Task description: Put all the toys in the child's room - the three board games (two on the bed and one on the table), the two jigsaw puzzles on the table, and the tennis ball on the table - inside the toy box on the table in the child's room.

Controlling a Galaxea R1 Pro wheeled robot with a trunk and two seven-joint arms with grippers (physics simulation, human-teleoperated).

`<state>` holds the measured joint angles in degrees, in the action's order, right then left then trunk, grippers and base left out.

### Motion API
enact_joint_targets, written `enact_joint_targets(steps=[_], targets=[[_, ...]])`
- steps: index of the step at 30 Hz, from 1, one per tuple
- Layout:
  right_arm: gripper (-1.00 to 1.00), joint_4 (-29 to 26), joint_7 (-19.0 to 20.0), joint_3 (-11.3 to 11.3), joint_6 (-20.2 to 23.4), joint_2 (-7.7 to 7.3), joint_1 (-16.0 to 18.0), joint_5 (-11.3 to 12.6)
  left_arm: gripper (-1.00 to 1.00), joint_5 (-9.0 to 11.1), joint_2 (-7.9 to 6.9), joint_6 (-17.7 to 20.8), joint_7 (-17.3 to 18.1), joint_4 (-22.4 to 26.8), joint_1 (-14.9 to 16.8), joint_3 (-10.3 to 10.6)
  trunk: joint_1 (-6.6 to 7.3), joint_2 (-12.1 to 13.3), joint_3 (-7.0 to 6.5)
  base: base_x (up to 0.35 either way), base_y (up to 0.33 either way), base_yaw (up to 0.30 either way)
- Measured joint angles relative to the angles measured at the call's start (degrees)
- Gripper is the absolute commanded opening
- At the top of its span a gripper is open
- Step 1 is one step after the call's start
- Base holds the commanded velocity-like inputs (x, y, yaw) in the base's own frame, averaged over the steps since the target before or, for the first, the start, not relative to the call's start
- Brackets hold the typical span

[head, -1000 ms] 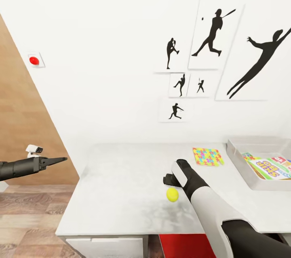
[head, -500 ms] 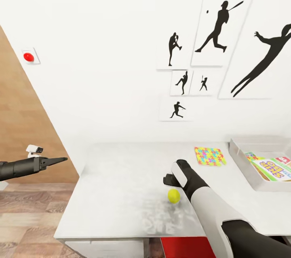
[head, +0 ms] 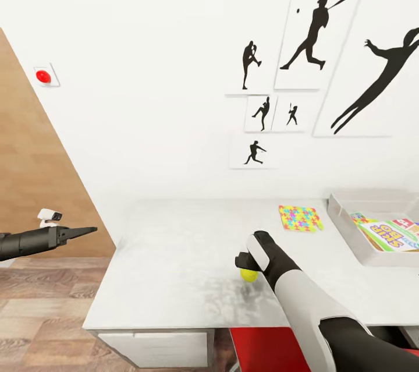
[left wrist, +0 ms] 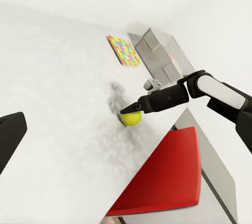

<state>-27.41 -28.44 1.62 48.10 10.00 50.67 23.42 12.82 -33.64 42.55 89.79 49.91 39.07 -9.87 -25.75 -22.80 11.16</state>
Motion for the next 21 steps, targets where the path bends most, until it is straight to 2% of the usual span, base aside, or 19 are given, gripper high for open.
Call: enact_joint_targets(steps=[12, 21], targets=[[1.0, -0.04, 0.0, 0.02, -0.04, 0.0, 0.0, 0.15, 1.0, 0.01, 0.0, 0.0, 0.0, 0.0, 0.0, 0.0, 0.0, 0.0, 0.03, -0.003, 0.0, 0.0], [1.0, -0.04, -0.01, -0.01, -0.04, 0.0, 0.0, 0.16, 1.0, 0.01, 0.0, 0.0, 0.0, -0.01, 0.01, 0.0, -0.01, -0.01, 0.03, -0.078, 0.0, 0.0]])
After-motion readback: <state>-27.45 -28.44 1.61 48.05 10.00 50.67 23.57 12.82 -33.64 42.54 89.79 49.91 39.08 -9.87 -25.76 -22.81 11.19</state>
